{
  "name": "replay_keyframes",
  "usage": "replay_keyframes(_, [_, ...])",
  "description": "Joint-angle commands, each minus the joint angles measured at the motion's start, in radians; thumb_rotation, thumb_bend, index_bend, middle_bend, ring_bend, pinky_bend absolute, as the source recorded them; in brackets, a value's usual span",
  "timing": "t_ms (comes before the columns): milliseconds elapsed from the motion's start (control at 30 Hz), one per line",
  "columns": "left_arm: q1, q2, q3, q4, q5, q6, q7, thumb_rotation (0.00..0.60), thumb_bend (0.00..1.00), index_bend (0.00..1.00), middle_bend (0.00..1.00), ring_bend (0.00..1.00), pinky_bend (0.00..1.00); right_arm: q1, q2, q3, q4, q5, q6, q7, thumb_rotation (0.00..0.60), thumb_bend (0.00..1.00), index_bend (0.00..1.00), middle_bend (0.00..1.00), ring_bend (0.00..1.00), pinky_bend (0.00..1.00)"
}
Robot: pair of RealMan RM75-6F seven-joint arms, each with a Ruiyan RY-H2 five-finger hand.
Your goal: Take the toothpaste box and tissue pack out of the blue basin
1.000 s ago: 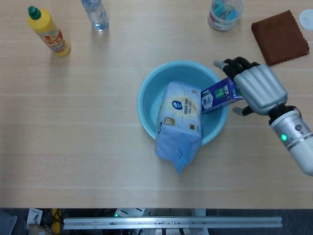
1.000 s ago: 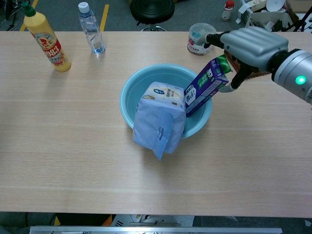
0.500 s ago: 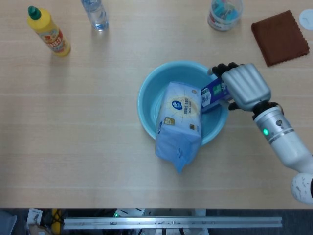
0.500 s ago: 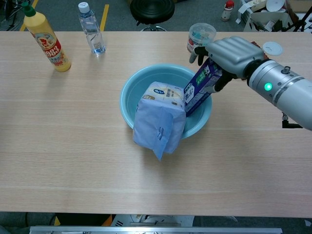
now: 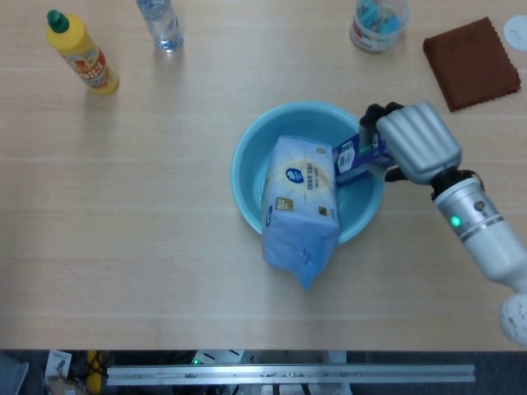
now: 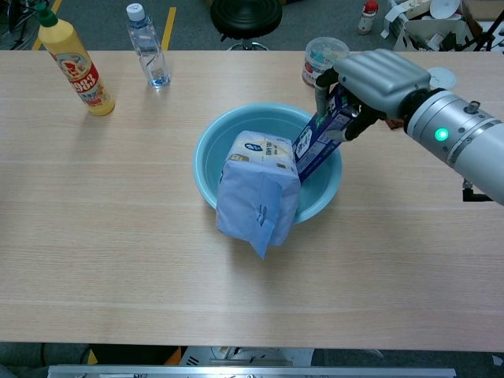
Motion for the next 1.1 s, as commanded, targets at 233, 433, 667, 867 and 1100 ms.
replay_keyframes(233, [-0.007, -0.001, -0.004, -0.013, 0.008, -0.004, 0.015, 0.600, 0.10, 0.00, 0.00, 0.00, 0.15, -0.089, 0.218, 0.033, -0.126, -0.123, 0.093, 0.156, 0.600, 0.27, 0.51, 0.51, 0.56, 0.74])
replay_keyframes(433, [-0.013, -0.006, -0.003, -0.022, 0.014, -0.013, 0.028, 0.600, 0.10, 0.00, 0.00, 0.00, 0.15, -0.151, 0.328, 0.046, -0.116, -0.164, 0.131, 0.275, 0.600, 0.26, 0.51, 0.51, 0.56, 0.74])
replay_keyframes(667, [-0.019, -0.013, -0.004, -0.028, 0.012, -0.023, 0.040, 0.600, 0.10, 0.00, 0.00, 0.00, 0.15, -0.155, 0.305, 0.045, -0.011, -0.112, 0.076, 0.332, 0.600, 0.26, 0.51, 0.51, 0.56, 0.74])
replay_keyframes(867, [-0.011, -0.004, -0.002, -0.039, 0.014, -0.012, 0.049, 0.600, 0.10, 0.00, 0.00, 0.00, 0.15, -0.107, 0.170, 0.053, 0.133, -0.059, 0.026, 0.299, 0.600, 0.26, 0.51, 0.51, 0.56, 0.74])
replay_keyframes(1100, [-0.005, 0.002, 0.005, -0.045, 0.017, -0.010, 0.049, 0.600, 0.10, 0.00, 0.00, 0.00, 0.15, -0.066, 0.000, 0.069, 0.269, -0.044, 0.003, 0.314, 0.600, 0.26, 0.51, 0.51, 0.53, 0.72])
